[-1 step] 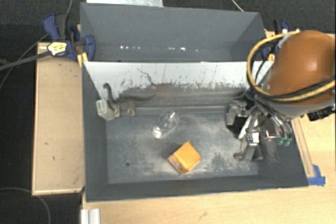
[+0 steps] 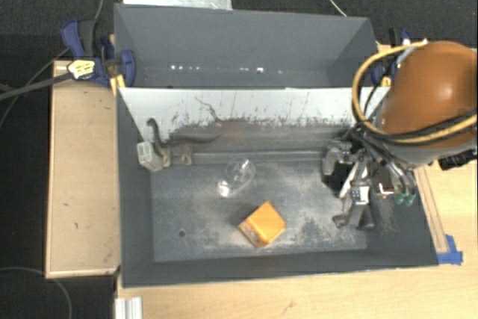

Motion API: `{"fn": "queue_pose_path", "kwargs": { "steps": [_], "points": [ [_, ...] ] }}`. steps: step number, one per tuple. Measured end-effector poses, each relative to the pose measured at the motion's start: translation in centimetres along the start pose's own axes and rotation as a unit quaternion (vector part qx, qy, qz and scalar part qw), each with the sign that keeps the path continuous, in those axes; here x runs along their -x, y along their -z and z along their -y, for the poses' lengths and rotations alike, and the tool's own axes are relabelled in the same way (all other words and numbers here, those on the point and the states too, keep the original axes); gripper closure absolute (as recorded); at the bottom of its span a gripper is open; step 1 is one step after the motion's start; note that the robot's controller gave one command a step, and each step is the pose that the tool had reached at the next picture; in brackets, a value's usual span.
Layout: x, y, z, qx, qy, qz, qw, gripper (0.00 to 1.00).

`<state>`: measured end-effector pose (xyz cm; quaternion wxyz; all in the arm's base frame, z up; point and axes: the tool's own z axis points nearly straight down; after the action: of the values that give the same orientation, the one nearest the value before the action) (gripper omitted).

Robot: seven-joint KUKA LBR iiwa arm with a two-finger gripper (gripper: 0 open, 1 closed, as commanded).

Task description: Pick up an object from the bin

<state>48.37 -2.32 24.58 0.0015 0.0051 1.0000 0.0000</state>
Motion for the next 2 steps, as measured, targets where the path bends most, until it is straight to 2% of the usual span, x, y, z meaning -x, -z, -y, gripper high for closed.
{"fn": "queue_pose_path", "kwargs": {
  "steps": [1, 2],
  "points": [
    [2.5, -8.5, -4.5, 0.001, 0.074, -0.0009, 0.9973, 0.00],
    [0.3, -10.5, -4.6, 0.000, 0.052, -0.0003, 0.9987, 0.00]
  ]
}}
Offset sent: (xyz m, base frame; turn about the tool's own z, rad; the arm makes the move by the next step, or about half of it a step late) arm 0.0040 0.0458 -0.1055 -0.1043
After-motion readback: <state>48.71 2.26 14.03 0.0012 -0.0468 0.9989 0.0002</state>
